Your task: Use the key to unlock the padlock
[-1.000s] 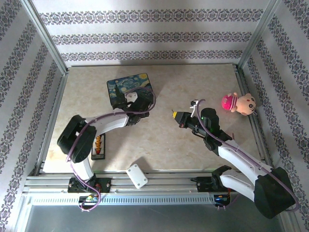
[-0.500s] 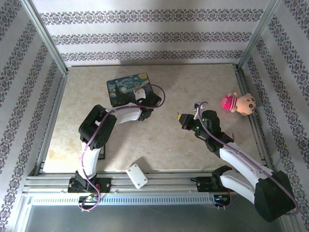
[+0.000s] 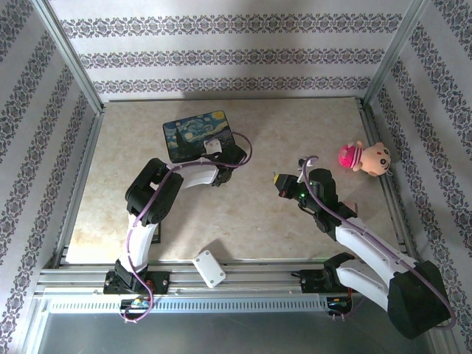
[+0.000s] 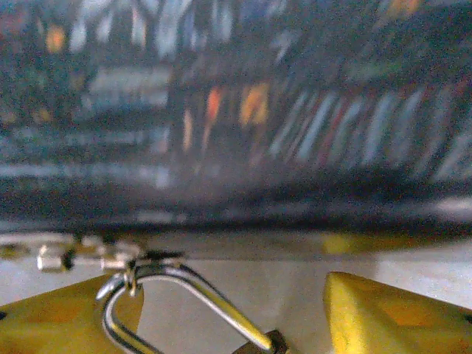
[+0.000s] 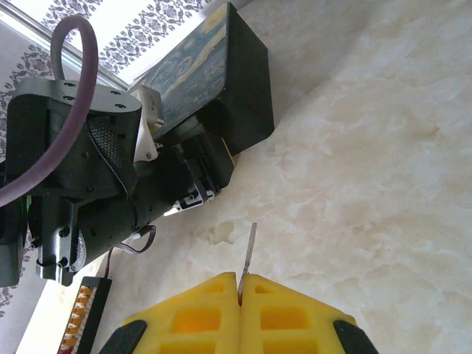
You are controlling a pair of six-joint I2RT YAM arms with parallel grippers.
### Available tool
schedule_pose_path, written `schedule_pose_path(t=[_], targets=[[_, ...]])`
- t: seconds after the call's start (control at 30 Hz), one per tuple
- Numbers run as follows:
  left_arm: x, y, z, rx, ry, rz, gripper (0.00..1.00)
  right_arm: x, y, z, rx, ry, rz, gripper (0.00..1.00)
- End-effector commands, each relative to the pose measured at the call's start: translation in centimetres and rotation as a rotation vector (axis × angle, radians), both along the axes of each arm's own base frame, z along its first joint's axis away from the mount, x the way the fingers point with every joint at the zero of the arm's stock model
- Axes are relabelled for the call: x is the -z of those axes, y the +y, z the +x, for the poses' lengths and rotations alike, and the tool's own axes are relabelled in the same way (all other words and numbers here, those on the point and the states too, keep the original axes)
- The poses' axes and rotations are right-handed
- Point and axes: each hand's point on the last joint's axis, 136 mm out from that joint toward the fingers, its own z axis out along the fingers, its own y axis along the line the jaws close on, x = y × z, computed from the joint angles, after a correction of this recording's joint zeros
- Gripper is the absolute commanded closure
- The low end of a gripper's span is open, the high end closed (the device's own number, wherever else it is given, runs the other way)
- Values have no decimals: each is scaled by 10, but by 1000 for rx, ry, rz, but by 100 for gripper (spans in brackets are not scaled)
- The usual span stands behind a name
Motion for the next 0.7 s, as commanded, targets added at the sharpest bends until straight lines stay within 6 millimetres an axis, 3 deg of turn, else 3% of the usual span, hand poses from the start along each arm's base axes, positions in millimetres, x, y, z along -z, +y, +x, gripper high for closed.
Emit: schedule_pose_path(t=[0.0, 0.43, 0.67], targets=[[-3, 10, -10, -20, 23, -6, 39, -4, -1, 6, 7, -19, -5, 100], [6, 7, -12, -20, 53, -83, 55, -7, 2, 7, -6, -19, 3, 100], [6, 9, -14, -47, 46, -114, 50, -7, 2, 6, -5, -18, 7, 100]])
